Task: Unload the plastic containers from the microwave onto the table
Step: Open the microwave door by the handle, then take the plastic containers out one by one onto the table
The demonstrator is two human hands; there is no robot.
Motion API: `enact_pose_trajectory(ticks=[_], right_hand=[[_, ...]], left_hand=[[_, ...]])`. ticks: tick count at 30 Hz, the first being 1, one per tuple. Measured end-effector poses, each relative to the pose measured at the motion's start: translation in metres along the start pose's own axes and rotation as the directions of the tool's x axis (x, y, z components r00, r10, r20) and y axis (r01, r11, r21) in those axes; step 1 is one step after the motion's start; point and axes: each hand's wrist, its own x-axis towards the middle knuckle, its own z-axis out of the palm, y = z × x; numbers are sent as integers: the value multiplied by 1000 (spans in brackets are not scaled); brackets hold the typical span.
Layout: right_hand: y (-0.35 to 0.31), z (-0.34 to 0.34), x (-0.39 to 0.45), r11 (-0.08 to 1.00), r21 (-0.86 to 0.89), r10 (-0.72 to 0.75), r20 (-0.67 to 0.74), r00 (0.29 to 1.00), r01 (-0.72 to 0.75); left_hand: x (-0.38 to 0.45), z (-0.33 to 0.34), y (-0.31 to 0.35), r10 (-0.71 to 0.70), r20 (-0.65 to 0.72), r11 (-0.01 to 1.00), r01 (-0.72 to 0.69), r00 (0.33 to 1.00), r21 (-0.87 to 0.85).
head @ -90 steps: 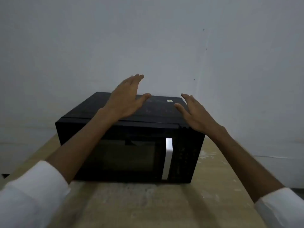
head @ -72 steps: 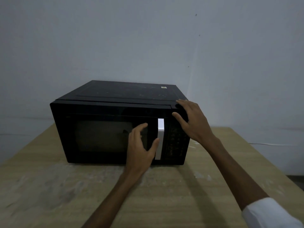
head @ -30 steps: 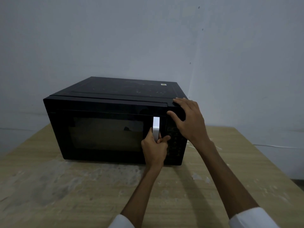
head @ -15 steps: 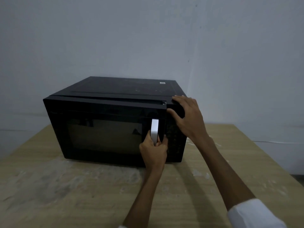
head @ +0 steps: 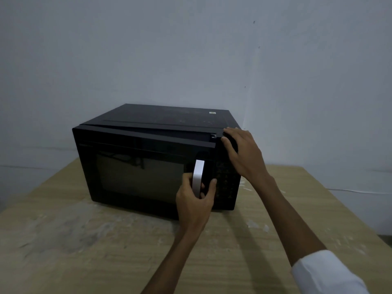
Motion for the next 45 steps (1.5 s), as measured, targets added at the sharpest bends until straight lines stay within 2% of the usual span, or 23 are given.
enact_pose_trajectory(ticks=[3,5,8,10,13,16,20,26,31,33,37,41,45], right_hand=[[-2,-3,4,998,-66,-15,14,1000,16],[-2,-3,3,996,-88,-23,31,999,26],[-8,-3,0,994,-96,-44,49,998,49],[-12,-2,-3,994,-97,-45,53,998,50],[-16,-3,-5,994,-103,-36,53,998,41],[-17,-2,-5,993,-110,-30,59,998,36],[-19,-2,-7,993,-116,-23,57,998,29],[-24,0,-11,993,-115,-9,45,999,14],[-34,-1,-19,995,-83,-61,7,998,62],[-41,1,-23,994,-60,-96,3,995,96],[-59,9,-30,995,9,-104,38,994,104],[-77,23,-40,988,46,-151,44,988,149],[-93,39,-49,988,98,-132,103,986,122]], left_hand=[[3,-22,11,85,-84,996,-86,993,-10],[14,-39,21,240,-102,970,-235,965,64],[38,-62,38,441,-1,867,-426,897,256],[53,-73,47,453,147,801,-474,879,366],[65,-87,51,445,343,712,-559,827,424],[70,-102,54,473,389,682,-608,791,408],[72,-121,66,492,368,699,-610,789,373],[74,-159,86,409,375,764,-537,832,357],[77,-193,110,279,453,855,-433,847,284],[78,-205,116,225,479,849,-412,849,332],[77,-226,132,120,546,765,-428,829,482],[74,-247,144,-3,595,752,-391,804,532],[70,-270,148,-94,591,737,-343,801,582]])
